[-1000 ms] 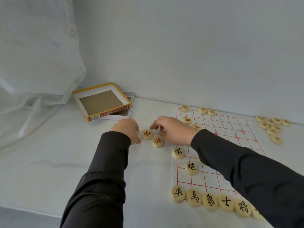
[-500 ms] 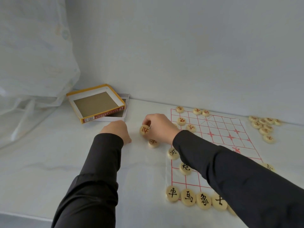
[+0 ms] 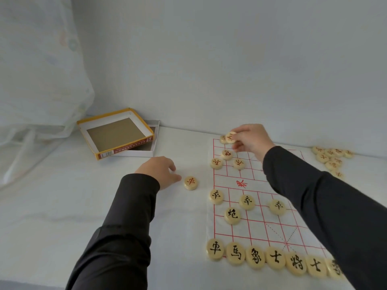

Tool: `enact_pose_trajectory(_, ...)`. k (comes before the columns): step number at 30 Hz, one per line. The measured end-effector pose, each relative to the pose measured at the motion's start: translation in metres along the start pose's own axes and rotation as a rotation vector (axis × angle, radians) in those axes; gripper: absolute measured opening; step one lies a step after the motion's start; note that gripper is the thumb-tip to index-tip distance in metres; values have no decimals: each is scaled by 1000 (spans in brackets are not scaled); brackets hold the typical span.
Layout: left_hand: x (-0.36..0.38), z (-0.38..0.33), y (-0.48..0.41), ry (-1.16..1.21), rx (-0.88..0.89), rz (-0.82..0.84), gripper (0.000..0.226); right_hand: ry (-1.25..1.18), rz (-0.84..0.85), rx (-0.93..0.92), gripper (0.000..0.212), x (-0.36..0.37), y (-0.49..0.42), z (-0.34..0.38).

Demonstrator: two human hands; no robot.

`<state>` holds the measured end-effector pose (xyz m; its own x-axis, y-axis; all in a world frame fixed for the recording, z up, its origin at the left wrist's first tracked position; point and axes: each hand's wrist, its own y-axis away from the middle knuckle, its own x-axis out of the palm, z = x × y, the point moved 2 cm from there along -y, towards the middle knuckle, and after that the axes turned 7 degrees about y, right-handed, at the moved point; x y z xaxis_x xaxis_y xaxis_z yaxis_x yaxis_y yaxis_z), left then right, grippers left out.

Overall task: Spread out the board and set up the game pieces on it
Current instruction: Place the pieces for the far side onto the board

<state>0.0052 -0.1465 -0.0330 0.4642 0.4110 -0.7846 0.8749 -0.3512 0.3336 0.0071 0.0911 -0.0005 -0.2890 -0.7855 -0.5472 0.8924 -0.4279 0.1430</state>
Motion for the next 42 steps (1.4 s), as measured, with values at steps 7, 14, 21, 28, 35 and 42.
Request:
enact_pose_trajectory(7, 2, -2, -1, -6, 0, 7, 39, 60, -71, 257, 27, -18, -20, -41)
enact_pose_trajectory(14, 2, -1, -1, -3, -6, 15, 39, 484, -50, 44, 25, -29, -25, -48)
enact_pose_trajectory(21, 4, -5, -2, -8, -5, 19, 39, 867, 95, -171, 38, -24, -28, -41)
enact_pose_trajectory(28, 6, -7, -2, -7, -5, 22, 40, 940, 17, -258, 25, -15, -37, -29)
enact_pose_trajectory(35, 6, -9, -4, -9, -3, 23, 41, 1124, 50, -390, 27, -11, -55, -12)
enact_pose_trajectory(42, 5, -8, -6, 8, -8, 35, 41, 1090, 66, -374, 28, -9, -65, -14)
